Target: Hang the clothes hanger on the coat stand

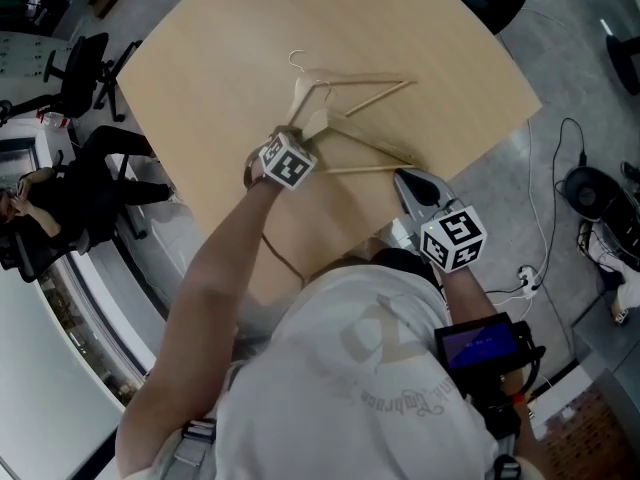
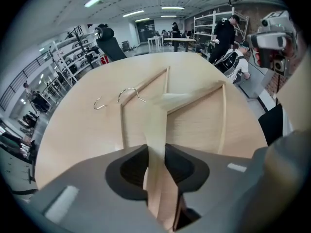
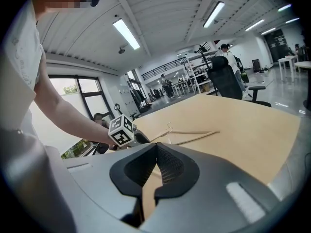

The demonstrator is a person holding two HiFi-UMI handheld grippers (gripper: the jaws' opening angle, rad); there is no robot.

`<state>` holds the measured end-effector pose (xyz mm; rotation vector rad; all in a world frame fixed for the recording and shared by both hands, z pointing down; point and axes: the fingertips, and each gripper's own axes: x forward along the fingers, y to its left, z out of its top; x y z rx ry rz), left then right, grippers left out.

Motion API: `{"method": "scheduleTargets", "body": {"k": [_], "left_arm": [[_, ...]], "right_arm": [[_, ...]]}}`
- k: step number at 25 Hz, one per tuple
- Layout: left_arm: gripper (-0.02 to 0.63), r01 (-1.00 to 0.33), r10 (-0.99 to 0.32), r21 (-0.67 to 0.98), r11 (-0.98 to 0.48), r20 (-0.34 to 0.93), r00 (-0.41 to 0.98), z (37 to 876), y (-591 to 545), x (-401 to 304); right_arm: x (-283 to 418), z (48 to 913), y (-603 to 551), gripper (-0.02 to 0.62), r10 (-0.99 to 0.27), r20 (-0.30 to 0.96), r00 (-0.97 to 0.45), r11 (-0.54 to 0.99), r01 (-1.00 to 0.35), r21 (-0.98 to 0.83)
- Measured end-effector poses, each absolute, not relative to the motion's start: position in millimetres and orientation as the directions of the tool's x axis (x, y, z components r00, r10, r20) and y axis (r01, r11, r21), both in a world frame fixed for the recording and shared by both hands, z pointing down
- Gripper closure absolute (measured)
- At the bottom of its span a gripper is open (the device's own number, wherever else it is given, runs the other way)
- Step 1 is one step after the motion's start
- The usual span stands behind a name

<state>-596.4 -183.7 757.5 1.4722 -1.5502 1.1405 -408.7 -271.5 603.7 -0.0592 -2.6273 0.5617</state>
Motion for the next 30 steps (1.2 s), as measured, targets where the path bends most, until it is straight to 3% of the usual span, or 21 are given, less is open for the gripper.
{"method": "scheduleTargets", "body": {"k": [12,30], "left_arm": [[0.500,-0.909,-0.549,-0.415,0.034,0.753,-0.364,695.5,-179.8,-574.7],[0.500,-0.884,-0.686,-0.449,0.130,0.602,-0.407,622.8,-128.5,-519.4]], "right_arm": [[-400.7,598.7,-263.8,0.581,0.141,0.407,-0.902,0.918,-0.035,-0.396],[-367.8,555.0,-214.9,0.581,0.068,0.356,-0.932,0.950,-0.048,-0.308]]}}
